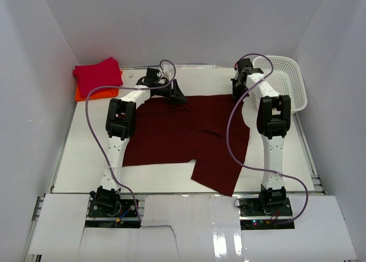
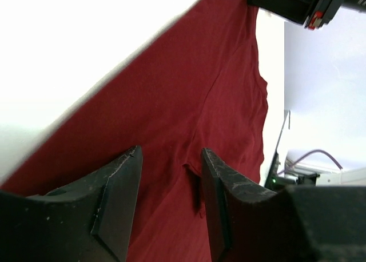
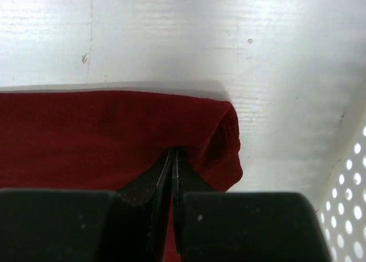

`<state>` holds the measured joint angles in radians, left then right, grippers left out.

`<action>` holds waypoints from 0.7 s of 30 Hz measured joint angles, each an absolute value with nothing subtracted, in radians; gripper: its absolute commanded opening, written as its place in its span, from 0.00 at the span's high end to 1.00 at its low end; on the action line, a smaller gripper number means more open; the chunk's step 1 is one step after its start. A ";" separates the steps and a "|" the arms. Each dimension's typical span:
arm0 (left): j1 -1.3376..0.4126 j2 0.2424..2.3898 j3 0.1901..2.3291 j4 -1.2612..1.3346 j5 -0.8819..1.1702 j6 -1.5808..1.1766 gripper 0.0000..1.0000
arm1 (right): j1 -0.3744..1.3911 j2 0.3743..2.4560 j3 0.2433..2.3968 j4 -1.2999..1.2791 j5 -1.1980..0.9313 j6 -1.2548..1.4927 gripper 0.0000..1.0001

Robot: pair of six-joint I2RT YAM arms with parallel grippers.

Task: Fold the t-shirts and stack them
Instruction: Fold the flattened tshirt in 1/3 of the way

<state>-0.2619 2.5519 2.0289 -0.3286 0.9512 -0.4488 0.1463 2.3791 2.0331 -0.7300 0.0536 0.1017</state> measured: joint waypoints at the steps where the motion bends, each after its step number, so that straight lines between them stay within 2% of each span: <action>1: -0.259 2.563 2.057 -0.338 0.946 -0.448 0.44 | 0.144 2.386 2.043 -0.730 0.052 0.102 0.92; 10: -0.228 2.728 2.314 -0.339 0.959 -0.501 0.43 | 0.117 2.440 2.130 -0.728 0.030 0.103 0.91; 17: -0.216 2.747 2.326 -0.291 0.976 -0.556 0.45 | 0.109 2.457 2.156 -0.702 0.015 0.104 0.91; 20: -0.209 2.725 2.294 -0.277 0.971 -0.563 0.44 | 0.107 2.457 2.173 -0.707 0.016 0.104 0.85; 21: -0.204 2.717 2.289 -0.279 0.964 -0.565 0.44 | 0.105 2.456 2.181 -0.707 0.017 0.105 0.78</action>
